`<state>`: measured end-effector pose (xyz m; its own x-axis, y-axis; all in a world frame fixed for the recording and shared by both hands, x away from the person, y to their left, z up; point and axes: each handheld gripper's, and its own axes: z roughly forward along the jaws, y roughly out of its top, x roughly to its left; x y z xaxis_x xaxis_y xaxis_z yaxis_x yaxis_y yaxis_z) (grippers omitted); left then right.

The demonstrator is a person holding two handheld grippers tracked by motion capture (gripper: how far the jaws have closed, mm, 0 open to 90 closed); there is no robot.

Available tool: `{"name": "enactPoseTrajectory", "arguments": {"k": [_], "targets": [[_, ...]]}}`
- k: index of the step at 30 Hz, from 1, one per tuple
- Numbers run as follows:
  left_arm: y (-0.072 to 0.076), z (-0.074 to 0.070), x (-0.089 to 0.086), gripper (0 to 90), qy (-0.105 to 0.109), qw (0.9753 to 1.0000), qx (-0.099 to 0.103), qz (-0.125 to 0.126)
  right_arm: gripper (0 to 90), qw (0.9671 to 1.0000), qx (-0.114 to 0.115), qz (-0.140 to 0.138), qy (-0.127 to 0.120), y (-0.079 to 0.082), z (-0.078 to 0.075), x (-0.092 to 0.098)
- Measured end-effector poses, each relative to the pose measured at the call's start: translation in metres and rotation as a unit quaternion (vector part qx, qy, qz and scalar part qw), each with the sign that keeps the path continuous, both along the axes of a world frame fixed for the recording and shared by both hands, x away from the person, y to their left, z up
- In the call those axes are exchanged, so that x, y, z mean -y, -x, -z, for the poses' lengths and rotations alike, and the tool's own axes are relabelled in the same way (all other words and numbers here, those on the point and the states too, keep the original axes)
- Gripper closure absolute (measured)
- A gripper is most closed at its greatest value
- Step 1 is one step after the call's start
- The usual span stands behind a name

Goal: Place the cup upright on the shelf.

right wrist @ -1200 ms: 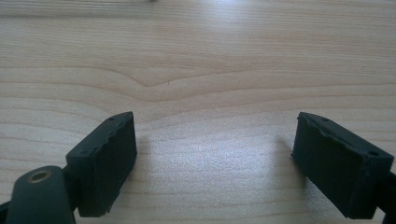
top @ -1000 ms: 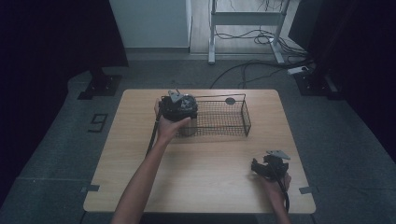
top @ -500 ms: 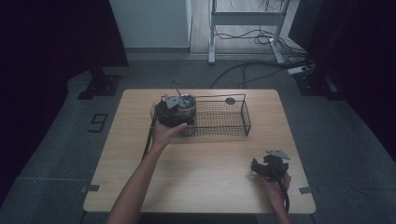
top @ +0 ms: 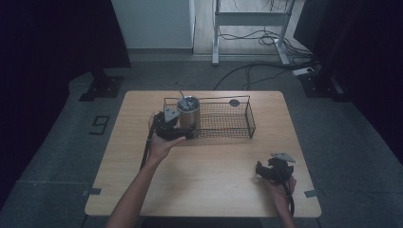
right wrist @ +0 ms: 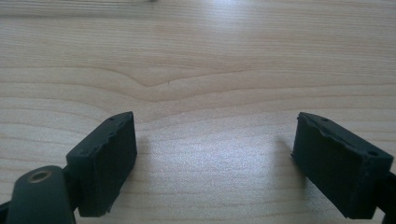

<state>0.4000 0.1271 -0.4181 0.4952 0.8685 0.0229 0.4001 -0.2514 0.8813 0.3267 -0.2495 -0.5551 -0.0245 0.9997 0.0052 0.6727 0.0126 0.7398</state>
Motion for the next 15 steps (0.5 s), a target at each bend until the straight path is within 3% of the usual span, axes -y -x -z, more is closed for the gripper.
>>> {"name": "enactPoseTrajectory", "arguments": {"k": [9, 15], "targets": [[0.014, 0.006, -0.014, 0.0, 0.018, 0.9998, -0.010, 0.000, 13.3, 1.0000, 0.001, 0.001, 0.000, 0.000, 0.000, 0.000], [0.032, 0.011, -0.025, 0.0, 0.018, 0.9996, -0.020, 0.007, 13.3, 1.0000, 0.000, 0.000, 0.000, 0.000, 0.000, 0.000]]}}
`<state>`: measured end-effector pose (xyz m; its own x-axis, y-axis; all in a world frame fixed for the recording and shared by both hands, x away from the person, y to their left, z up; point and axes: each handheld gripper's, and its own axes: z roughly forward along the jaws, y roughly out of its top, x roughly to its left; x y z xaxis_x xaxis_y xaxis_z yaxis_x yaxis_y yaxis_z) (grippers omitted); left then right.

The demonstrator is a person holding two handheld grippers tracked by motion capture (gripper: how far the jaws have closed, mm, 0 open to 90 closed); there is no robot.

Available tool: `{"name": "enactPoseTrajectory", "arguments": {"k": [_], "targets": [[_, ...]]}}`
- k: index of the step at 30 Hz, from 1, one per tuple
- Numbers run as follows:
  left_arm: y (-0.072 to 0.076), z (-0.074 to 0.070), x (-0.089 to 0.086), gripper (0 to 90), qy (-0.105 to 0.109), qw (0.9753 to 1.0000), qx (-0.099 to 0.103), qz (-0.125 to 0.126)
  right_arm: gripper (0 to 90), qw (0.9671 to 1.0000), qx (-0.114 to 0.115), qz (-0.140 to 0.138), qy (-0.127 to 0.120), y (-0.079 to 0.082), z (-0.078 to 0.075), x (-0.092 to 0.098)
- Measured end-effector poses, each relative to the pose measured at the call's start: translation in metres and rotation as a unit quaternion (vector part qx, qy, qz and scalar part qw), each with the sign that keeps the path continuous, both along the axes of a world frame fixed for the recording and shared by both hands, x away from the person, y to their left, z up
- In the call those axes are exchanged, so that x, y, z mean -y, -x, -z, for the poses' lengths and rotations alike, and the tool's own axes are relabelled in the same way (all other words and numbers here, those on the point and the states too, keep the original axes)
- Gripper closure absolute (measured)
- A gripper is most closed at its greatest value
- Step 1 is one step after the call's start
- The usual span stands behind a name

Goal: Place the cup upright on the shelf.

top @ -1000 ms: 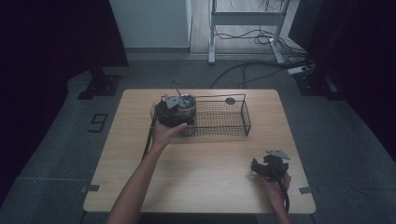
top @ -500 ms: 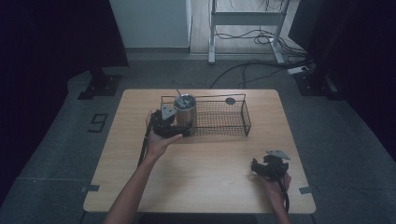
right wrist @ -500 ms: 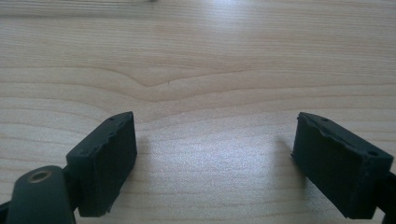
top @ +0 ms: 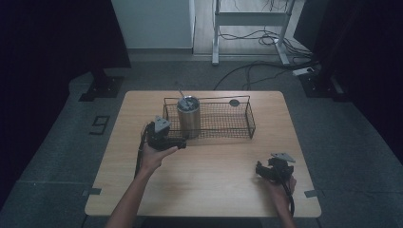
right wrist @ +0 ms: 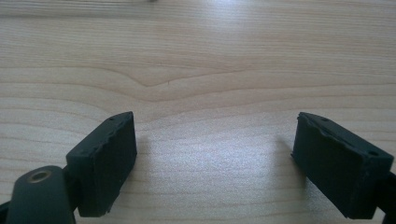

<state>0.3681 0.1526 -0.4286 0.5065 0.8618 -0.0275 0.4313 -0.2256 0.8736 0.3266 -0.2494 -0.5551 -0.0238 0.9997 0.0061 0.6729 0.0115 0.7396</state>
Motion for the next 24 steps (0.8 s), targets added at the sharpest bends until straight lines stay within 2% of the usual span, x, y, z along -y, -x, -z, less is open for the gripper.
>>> {"name": "enactPoseTrajectory", "arguments": {"k": [9, 13, 22, 24], "targets": [[0.033, 0.013, -0.014, 0.2, -0.011, 0.9998, -0.009, 0.013, 13.3, 1.0000, 0.000, 0.000, 0.000, 0.000, 0.000, 0.000], [0.047, 0.023, -0.022, 0.2, -0.006, 0.9997, -0.019, 0.014, 13.3, 1.0000, 0.000, 0.000, 0.000, 0.000, 0.000, 0.000], [0.076, 0.048, -0.042, 0.2, 0.002, 0.9993, -0.036, -0.001, 13.3, 1.0000, 0.000, 0.000, 0.000, 0.000, 0.000, 0.000], [0.080, 0.053, -0.045, 0.4, -0.006, 0.9992, -0.041, -0.001, 13.3, 1.0000, 0.000, 0.000, 0.000, 0.000, 0.000, 0.000]]}}
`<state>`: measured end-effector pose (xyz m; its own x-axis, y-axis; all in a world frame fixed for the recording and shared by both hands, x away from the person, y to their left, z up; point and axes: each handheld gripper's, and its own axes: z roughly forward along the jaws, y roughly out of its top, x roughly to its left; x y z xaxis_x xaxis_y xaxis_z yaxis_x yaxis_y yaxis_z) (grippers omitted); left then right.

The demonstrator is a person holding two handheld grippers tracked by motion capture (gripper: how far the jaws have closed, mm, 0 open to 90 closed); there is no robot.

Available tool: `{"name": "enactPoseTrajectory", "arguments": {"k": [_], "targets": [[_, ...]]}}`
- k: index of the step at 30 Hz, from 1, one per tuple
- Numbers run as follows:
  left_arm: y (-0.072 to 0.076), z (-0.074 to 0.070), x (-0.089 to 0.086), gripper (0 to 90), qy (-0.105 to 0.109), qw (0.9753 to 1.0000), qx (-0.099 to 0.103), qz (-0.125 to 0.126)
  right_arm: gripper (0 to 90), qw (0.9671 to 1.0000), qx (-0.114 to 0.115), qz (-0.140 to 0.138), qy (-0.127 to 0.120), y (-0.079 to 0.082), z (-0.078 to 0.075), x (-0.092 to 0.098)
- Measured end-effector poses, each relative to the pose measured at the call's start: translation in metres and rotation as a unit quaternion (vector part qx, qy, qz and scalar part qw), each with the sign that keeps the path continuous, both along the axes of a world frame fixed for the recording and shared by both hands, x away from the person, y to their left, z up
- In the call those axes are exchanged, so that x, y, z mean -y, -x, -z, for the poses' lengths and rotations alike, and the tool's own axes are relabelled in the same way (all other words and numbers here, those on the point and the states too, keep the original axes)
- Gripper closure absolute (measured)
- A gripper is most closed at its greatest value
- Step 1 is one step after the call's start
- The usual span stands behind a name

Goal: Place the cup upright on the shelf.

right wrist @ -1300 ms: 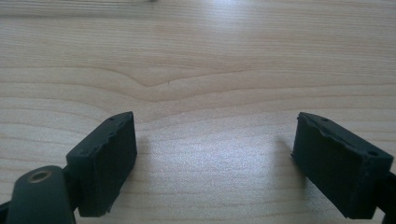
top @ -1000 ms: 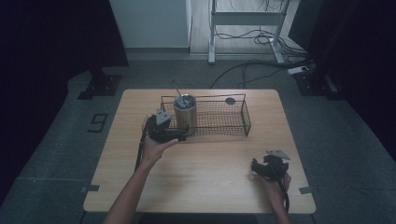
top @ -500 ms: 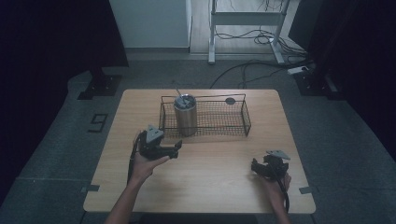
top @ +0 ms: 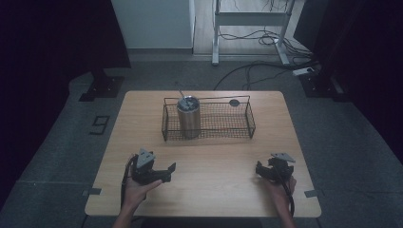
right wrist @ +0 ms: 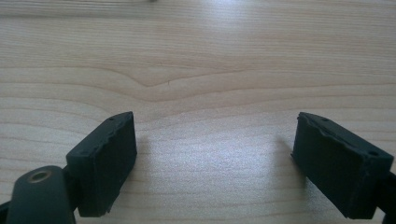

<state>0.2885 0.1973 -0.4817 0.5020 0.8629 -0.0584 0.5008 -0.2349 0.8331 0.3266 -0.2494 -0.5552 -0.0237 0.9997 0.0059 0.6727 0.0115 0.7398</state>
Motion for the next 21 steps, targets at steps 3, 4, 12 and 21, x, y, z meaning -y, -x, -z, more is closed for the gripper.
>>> {"name": "enactPoseTrajectory", "arguments": {"k": [3, 4, 12, 21], "targets": [[0.004, 0.008, -0.004, 0.5, -0.002, 1.0000, -0.006, -0.001, 13.3, 1.0000, 0.000, 0.000, 0.000, 0.000, 0.000, 0.000], [0.005, 0.010, -0.005, 0.6, 0.001, 1.0000, -0.009, 0.000, 13.3, 1.0000, 0.000, 0.000, 0.000, 0.000, 0.000, 0.000], [0.005, 0.021, -0.005, 1.5, -0.009, 0.9996, -0.025, 0.000, 13.3, 1.0000, 0.000, 0.000, 0.000, 0.000, 0.000, 0.000], [0.003, 0.028, -0.003, 1.7, -0.042, 0.9989, -0.019, -0.012, 13.2, 1.0000, 0.000, 0.000, 0.000, 0.000, 0.000, 0.000]]}}
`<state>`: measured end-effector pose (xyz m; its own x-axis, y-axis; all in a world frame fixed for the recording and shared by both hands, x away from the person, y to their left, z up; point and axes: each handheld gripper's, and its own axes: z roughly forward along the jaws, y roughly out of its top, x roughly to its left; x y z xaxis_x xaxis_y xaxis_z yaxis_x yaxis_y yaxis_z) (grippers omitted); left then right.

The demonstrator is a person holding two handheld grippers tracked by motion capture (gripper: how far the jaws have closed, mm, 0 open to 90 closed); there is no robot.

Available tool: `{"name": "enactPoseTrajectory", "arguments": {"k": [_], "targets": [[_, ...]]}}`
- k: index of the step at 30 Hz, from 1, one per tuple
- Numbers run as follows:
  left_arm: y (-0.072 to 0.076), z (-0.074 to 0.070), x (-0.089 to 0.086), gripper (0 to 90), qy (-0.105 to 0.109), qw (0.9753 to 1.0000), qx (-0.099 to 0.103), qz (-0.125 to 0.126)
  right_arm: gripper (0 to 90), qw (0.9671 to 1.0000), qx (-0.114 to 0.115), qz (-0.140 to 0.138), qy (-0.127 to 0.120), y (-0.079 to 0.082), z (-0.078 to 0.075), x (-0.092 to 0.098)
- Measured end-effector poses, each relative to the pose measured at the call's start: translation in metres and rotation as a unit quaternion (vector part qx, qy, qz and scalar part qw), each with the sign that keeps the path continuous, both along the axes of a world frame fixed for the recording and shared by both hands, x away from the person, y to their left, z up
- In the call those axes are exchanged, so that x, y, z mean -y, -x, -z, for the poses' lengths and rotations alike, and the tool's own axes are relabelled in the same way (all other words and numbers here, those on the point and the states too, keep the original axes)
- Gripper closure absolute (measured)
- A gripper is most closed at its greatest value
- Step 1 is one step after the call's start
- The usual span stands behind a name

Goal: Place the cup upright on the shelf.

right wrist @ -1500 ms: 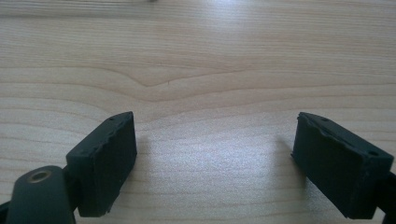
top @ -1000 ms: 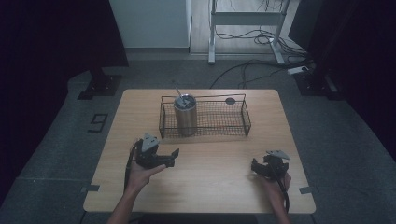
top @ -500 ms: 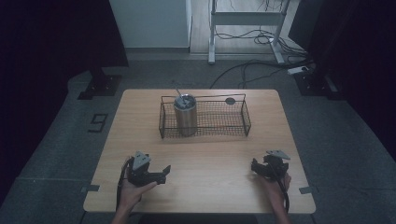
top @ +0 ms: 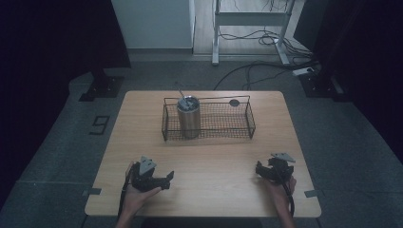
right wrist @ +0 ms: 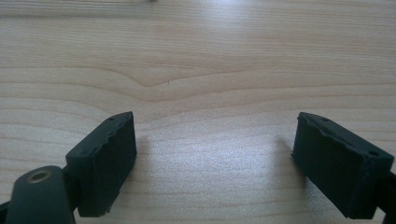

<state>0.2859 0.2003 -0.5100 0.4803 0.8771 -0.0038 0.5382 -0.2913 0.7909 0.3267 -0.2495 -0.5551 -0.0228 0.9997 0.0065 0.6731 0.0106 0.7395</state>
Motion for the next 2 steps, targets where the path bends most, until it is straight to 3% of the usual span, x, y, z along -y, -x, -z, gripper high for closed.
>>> {"name": "enactPoseTrajectory", "arguments": {"k": [2], "targets": [[-0.0035, 0.0051, -0.0016, 1.8, -0.015, 0.9998, -0.001, -0.011, 13.1, 1.0000, 0.000, -0.001, 0.000, -0.0001, 0.0000, 0.0001]]}}
